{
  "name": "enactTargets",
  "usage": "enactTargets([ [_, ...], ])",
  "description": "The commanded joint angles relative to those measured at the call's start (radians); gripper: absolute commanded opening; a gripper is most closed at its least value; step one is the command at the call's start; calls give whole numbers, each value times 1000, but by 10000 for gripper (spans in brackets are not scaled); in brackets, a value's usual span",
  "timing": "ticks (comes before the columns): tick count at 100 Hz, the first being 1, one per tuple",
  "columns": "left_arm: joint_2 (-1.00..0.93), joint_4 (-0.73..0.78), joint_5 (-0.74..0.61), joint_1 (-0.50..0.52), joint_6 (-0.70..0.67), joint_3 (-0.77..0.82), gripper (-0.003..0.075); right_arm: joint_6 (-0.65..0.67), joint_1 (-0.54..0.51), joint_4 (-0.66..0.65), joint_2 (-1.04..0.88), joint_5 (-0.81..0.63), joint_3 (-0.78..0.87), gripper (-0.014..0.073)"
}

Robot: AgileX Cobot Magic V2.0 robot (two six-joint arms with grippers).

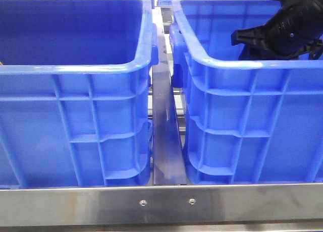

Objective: Pick red and yellow buttons and place in box
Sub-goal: 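Carry the red button with the right gripper into the empty crate, then open the right gripper to release the red button and withdraw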

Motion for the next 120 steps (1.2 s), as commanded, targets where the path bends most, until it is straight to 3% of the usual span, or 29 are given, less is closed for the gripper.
enactTargets([
  [1, -1, -9, -72, 5, -9, -24, -19, -5, -1, 3, -47, 30, -11, 478],
  [37, -1, -9, -66, 5, -9, -24, -19, -5, -1, 3, -212, -3, 40, 479],
  [81, -1, -9, -66, 5, -9, -24, -19, -5, -1, 3, -724, -97, 324, 477],
  [109, -1, -9, -66, 5, -9, -24, -19, -5, -1, 14, -1024, -20, 459, 475],
  [120, -1, -9, -65, 5, -9, -24, -19, -5, -1, 14, -1115, -11, 498, 400],
])
